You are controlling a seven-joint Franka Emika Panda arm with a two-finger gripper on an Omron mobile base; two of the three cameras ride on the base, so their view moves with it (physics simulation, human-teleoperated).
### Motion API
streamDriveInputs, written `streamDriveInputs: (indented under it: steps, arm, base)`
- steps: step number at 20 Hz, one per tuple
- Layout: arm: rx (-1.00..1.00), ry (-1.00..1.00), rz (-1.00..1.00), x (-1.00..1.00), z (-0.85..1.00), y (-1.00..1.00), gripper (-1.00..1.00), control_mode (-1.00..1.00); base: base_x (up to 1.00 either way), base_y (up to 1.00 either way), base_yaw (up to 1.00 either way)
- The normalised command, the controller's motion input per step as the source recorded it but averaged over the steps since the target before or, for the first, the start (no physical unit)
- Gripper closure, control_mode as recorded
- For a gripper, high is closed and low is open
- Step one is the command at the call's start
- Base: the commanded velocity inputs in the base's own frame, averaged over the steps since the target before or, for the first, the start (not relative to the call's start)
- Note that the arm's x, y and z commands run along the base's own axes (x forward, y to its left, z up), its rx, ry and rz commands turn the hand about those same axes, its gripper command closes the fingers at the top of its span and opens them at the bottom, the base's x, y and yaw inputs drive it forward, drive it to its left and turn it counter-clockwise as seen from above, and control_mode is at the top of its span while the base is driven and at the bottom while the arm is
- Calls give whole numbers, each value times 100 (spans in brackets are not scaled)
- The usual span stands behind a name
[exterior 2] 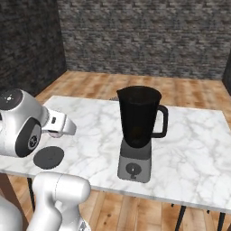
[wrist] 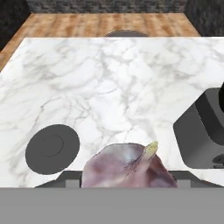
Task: Grab the garlic and lemon from the fridge, place them in the blender, close the lid, and turn on the blender to create a marinade.
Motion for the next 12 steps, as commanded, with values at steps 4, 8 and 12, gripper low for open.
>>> streamDriveInputs:
  steps: [4,8,12]
  arm:
    - [0,-16,0,54,99,-21,100,-100]
    - [0,-20,0,40,99,-43,100,-100]
    - [0,-21,0,20,88,-47,100,-100]
  base:
    - [0,0,0]
    - [0,0,0]
    - [0,0,0]
